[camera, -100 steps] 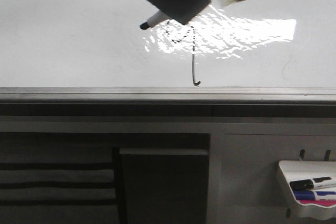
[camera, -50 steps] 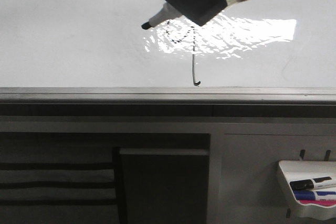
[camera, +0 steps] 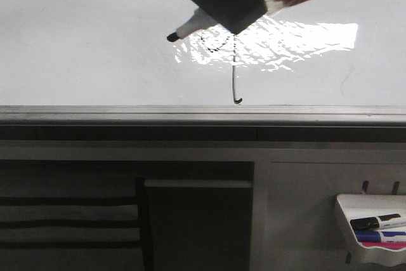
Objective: Write number 9 on whiteboard
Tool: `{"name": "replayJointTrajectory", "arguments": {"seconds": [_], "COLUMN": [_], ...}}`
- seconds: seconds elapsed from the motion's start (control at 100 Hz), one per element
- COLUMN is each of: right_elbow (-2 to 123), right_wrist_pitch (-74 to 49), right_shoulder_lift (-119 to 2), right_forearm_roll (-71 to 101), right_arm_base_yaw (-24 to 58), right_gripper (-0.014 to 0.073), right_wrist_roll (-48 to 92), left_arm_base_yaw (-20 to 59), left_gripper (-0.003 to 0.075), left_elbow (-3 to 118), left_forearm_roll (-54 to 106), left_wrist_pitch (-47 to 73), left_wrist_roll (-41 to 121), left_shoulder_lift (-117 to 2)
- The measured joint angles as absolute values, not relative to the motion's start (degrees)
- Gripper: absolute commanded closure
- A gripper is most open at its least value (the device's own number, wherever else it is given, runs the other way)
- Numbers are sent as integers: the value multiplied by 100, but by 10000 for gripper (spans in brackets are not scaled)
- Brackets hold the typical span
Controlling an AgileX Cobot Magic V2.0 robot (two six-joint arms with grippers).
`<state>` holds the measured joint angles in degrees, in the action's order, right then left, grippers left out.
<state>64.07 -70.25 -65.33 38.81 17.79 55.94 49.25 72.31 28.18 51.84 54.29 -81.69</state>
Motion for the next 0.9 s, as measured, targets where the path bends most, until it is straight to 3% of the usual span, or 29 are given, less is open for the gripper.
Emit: {"name": "replayJointTrajectory", "arguments": {"seconds": [0.16,0.41,0.61,0.9], "right_elbow": [6676,6803,6803,6771], "right_wrist_pitch": [-7017,-6739,-6739,-6620], "right_shoulder_lift": [-6394,-5844,-5638,-5633], "right_forearm_roll": [3305,1948,1823,1810], "right_arm_base_yaw": [1779,1779,1779,1779], "right_gripper": [209,209,209,209], "right_wrist_roll": [4870,3543,3404,3365], "left_arm_base_yaw": [4925,4656,3631,1842], "left_gripper": [741,741,741,741], "left_elbow": [7242,7242,6812,5387], "left_forearm_roll": [1921,-308,-1081,-1174], "left_wrist_pitch": [5180,5345,5071,2962], "left_wrist_roll": [4588,1802,374,-795], "left_shoulder_lift": [-8158,-7857,-7368,-7000]}}
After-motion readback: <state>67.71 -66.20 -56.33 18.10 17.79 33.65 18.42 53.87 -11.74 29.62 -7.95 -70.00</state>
